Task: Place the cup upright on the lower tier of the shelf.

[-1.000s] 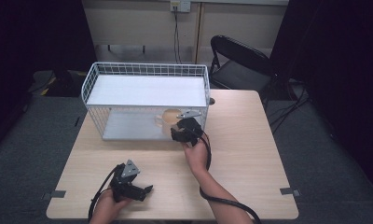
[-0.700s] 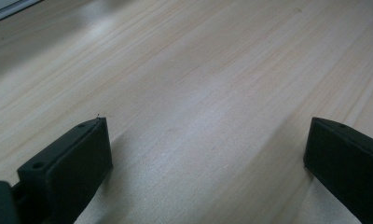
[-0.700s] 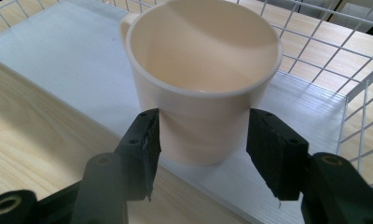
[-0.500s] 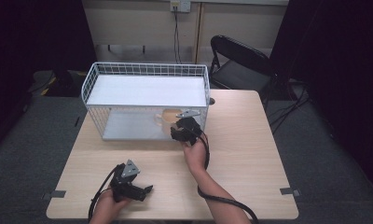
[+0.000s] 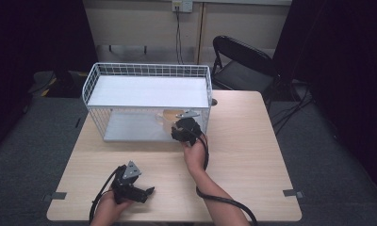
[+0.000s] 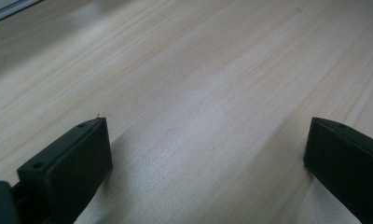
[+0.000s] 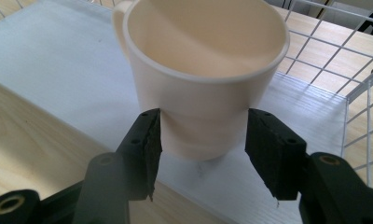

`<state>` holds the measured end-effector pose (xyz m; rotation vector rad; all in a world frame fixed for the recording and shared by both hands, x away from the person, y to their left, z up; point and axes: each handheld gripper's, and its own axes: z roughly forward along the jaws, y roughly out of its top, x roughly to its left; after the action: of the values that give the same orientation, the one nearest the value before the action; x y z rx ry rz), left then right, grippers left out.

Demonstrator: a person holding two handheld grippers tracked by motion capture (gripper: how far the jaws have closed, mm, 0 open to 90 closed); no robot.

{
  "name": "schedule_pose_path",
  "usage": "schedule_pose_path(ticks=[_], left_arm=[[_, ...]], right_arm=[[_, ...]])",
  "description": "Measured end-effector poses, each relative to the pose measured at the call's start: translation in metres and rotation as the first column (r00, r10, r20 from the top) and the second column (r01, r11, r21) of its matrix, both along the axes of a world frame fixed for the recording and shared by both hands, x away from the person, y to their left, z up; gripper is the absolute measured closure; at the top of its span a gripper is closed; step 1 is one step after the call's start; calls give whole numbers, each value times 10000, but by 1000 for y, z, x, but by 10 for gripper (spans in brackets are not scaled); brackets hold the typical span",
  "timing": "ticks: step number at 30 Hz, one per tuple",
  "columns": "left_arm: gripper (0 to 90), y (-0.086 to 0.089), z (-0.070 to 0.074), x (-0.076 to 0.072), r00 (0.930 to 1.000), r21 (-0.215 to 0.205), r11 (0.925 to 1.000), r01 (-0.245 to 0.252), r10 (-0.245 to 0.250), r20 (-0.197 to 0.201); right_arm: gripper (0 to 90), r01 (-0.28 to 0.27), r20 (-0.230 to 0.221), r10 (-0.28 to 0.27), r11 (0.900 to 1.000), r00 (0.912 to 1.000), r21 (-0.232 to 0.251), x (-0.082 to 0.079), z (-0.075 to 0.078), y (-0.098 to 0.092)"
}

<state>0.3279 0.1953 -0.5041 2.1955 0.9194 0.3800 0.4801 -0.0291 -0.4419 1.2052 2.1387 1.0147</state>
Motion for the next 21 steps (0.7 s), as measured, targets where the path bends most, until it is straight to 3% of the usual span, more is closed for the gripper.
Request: schedule_pose_path(ticks=[6, 21], left_arm=[[3, 0, 0, 0, 10000, -3, 10000, 0, 0, -2], [2, 0, 0, 0, 10000, 2, 10000, 1, -1, -5]], right_arm=[[387, -103, 63, 102, 9999, 9999, 136, -3, 2, -3], [150, -1455, 72, 1453, 9878, 9894, 555, -28, 11, -15]])
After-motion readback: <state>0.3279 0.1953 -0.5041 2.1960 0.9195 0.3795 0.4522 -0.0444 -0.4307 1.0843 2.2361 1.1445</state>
